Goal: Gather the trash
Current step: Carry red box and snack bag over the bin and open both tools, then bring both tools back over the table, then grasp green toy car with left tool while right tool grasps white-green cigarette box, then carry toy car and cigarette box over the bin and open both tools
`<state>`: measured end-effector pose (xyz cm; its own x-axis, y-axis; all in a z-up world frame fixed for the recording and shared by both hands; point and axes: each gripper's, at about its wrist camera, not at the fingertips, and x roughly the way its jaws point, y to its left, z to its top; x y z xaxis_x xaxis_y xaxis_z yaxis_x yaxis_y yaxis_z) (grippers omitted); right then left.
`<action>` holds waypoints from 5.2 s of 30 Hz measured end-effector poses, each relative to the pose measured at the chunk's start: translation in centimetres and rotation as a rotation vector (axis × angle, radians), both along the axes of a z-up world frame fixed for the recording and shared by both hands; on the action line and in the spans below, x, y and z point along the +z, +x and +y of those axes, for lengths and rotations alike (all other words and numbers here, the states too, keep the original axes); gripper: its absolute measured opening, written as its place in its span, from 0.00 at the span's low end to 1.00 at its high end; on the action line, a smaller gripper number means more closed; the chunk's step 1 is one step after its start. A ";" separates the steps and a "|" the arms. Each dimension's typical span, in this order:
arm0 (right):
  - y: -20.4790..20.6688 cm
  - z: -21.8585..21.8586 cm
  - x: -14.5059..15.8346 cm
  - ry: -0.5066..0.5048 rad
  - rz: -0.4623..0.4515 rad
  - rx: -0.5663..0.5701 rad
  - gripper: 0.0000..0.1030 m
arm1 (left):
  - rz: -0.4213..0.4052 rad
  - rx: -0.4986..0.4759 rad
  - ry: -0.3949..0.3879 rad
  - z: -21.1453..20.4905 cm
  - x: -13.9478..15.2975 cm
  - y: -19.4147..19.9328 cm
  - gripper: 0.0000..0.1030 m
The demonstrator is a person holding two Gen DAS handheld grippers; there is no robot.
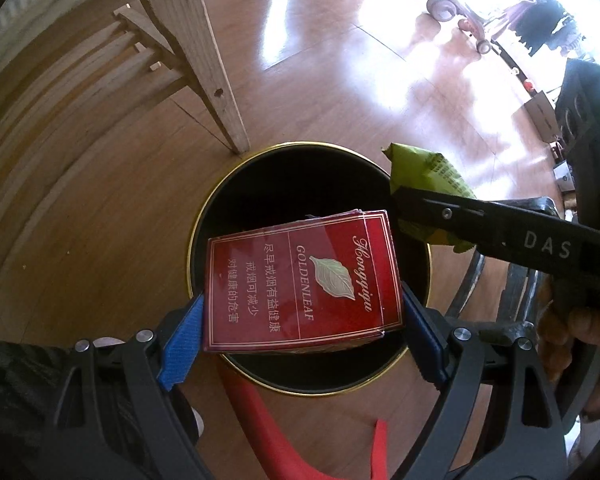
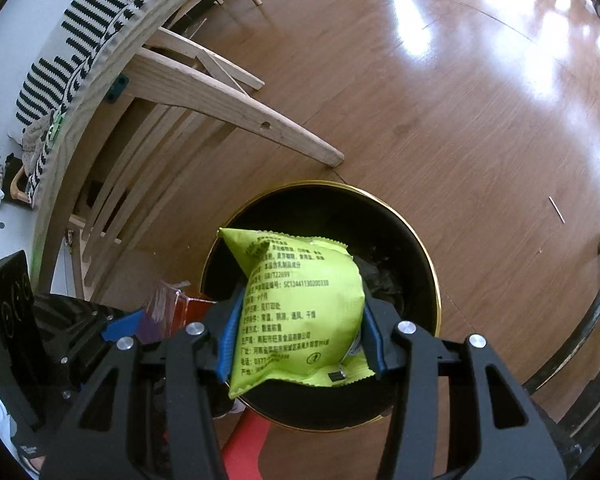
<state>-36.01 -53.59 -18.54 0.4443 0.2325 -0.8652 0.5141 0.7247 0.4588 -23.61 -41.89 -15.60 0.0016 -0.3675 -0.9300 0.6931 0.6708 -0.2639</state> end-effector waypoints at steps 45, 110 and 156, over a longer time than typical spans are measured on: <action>41.2 22.6 17.7 -0.376 -0.405 0.656 0.94 | -0.383 0.731 0.089 37.1 17.2 33.0 0.94; 51.0 22.8 18.5 -0.392 -0.453 0.701 0.56 | -0.414 0.717 0.037 31.1 17.5 49.7 0.03; -2.5 0.9 -1.2 -0.044 0.013 -0.034 0.56 | 0.161 0.140 0.041 1.7 -3.6 1.5 0.04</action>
<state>-38.52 -52.66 -19.74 0.4401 0.1787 -0.8800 0.5446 0.7261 0.4198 -22.10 -40.17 -19.18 -0.0998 -0.3364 -0.9364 0.5438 0.7697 -0.3344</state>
